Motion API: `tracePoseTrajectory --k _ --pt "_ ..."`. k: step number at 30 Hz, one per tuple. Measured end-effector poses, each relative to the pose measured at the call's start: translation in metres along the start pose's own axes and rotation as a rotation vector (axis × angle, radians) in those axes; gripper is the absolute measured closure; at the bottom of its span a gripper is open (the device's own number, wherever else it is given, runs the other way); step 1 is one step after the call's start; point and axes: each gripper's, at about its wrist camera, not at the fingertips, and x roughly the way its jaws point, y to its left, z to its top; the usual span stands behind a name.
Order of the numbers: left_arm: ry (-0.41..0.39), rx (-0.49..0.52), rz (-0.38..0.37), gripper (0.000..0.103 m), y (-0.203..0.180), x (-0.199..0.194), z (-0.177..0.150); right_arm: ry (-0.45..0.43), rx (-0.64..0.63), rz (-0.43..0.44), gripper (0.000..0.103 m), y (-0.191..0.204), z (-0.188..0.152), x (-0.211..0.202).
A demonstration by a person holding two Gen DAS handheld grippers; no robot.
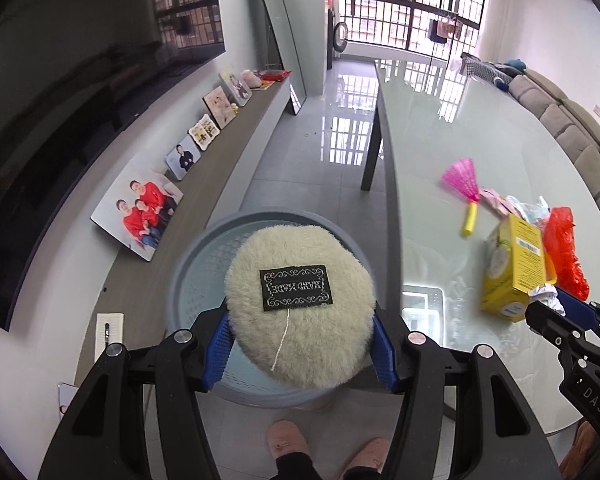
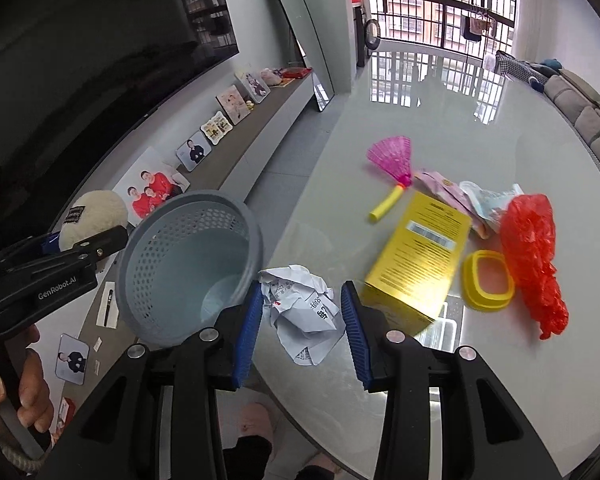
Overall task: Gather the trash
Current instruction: 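Carry both items over the wastebasket and open both tools to drop them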
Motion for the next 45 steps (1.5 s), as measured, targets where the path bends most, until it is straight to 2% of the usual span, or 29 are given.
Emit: tracePoseTrajectory --k 9,18,25,27,28,29,45 --pt "0.035 0.024 0.029 0.047 0.078 0.028 0.020 0.000 -0.029 0.045 0.064 0.084 0.044 0.045" --pt "0.110 0.095 -0.013 0.046 0.101 0.070 0.020 0.077 -0.023 0.060 0.064 0.127 0.054 0.104" --pt "0.141 0.115 -0.050 0.042 0.109 0.085 0.018 0.125 0.003 0.045 0.062 0.129 0.050 0.127" --pt "0.143 0.117 -0.054 0.036 0.110 0.086 0.018 0.125 0.005 0.033 0.049 0.130 0.049 0.127" --pt "0.143 0.116 -0.052 0.032 0.111 0.086 0.018 0.122 0.007 0.029 0.045 0.129 0.049 0.127" --pt "0.139 0.113 -0.055 0.032 0.111 0.084 0.018 0.114 0.012 0.030 0.043 0.128 0.049 0.126" --pt "0.126 0.077 -0.037 0.032 0.114 0.068 0.018 0.104 0.037 0.012 0.042 0.112 0.042 0.099"
